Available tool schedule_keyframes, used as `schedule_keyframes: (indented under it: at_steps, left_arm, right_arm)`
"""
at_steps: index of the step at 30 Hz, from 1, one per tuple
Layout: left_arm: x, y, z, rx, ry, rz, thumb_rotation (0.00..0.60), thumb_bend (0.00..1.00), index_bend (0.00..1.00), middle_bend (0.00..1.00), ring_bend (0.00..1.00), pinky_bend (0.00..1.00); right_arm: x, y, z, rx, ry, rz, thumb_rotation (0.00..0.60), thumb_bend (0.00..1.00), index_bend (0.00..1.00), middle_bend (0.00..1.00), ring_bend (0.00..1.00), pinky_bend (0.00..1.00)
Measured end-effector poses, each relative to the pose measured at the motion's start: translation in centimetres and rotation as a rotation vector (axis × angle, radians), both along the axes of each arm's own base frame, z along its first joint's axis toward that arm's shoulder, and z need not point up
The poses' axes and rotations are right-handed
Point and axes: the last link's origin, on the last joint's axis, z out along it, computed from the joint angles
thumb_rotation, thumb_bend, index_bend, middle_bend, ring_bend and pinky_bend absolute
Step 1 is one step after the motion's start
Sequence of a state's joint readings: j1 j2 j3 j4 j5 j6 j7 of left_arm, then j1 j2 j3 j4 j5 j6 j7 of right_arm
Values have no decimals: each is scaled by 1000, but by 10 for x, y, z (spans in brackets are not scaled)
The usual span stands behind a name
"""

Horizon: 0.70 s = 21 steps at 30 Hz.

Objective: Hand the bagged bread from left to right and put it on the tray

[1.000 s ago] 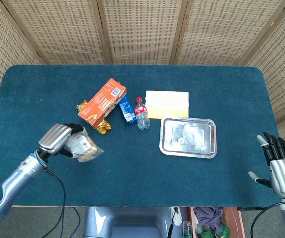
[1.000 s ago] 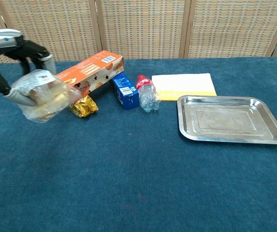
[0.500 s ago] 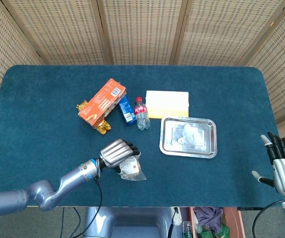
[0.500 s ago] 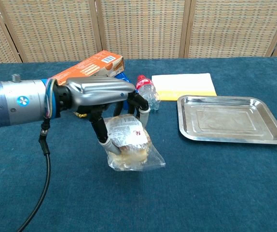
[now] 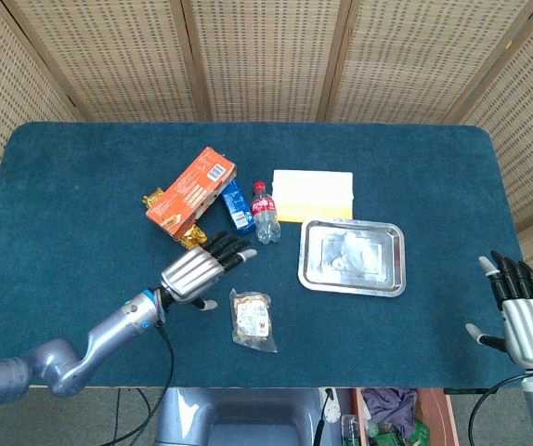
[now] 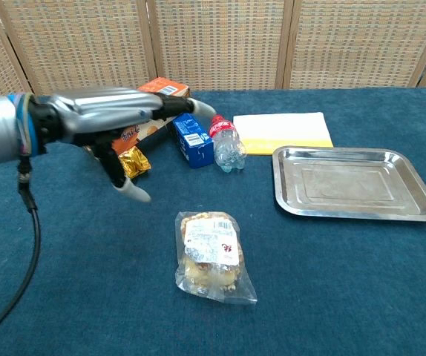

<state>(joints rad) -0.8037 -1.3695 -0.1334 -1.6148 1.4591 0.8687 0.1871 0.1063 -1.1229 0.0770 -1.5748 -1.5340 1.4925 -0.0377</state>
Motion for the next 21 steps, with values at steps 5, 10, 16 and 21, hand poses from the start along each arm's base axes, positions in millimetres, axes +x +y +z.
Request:
schedule_keyframes:
  at_steps: [5,10,16,21]
  left_arm:
    - [-49,3,59,156,-34,114,600,0,0,0,0,0]
    - [-99,-12,101,263,-142,257,600,0,0,0,0,0]
    - [-162,-56,141,419,-198,439,600,0,0,0,0,0]
    - [-190,-81,156,478,-204,552,600,0,0,0,0,0]
  right_arm:
    - [8,-13,-11,78,60,77,600,0,0,0,0,0]
    - [30,-28,-31,215,149,266,600,0,0,0,0,0]
    - [84,-56,-70,401,359,630,600,0,0,0,0,0]
    - [144,-83,-115,500,598,914,600,0,0,0,0,0]
